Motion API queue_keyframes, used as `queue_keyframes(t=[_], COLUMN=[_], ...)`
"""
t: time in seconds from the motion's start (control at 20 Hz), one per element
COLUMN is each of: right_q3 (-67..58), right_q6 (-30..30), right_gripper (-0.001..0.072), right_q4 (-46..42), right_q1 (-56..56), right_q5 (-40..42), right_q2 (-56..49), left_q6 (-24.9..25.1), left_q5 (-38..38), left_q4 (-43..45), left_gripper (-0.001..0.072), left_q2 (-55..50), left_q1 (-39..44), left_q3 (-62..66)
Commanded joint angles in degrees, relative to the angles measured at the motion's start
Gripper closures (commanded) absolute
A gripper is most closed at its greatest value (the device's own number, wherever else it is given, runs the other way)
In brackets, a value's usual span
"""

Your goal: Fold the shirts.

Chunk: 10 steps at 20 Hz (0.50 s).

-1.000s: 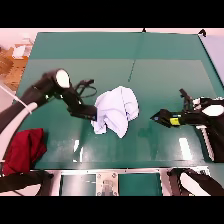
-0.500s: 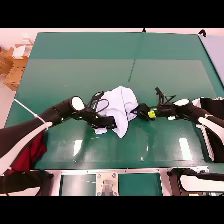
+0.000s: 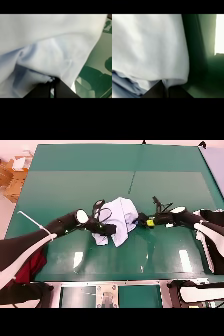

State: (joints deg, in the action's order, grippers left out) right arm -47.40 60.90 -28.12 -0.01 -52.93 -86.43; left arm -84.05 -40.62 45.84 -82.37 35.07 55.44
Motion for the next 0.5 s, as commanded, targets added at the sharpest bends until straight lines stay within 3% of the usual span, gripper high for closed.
queue_keyframes(t=[0.0,0.1,0.25,0.45], right_q3=[-5.73,-12.07,-22.53,-35.67], right_q6=[0.72,2.16,3.41,3.61], right_gripper=[0.0691,0.0691,0.069,0.069], right_q4=[0.26,0.26,0.26,0.22], right_q1=[-6.47,-11.78,-17.14,-20.9], right_q5=[-10.71,-17.73,-26.53,-29.88], right_q2=[3.69,8.37,16.79,28.61], left_q6=[-2.8,-4.48,-4.42,-3.89], left_q5=[-5.55,-11.45,-15.19,-16.98], left_q4=[11.37,16.63,17.31,17.4], left_gripper=[0.0684,0.0684,0.0684,0.0684], left_q2=[6.54,13.31,23.17,31.85], left_q1=[-0.9,-4.2,-11.19,-17.88], left_q3=[5.88,11.43,19.85,30.18])
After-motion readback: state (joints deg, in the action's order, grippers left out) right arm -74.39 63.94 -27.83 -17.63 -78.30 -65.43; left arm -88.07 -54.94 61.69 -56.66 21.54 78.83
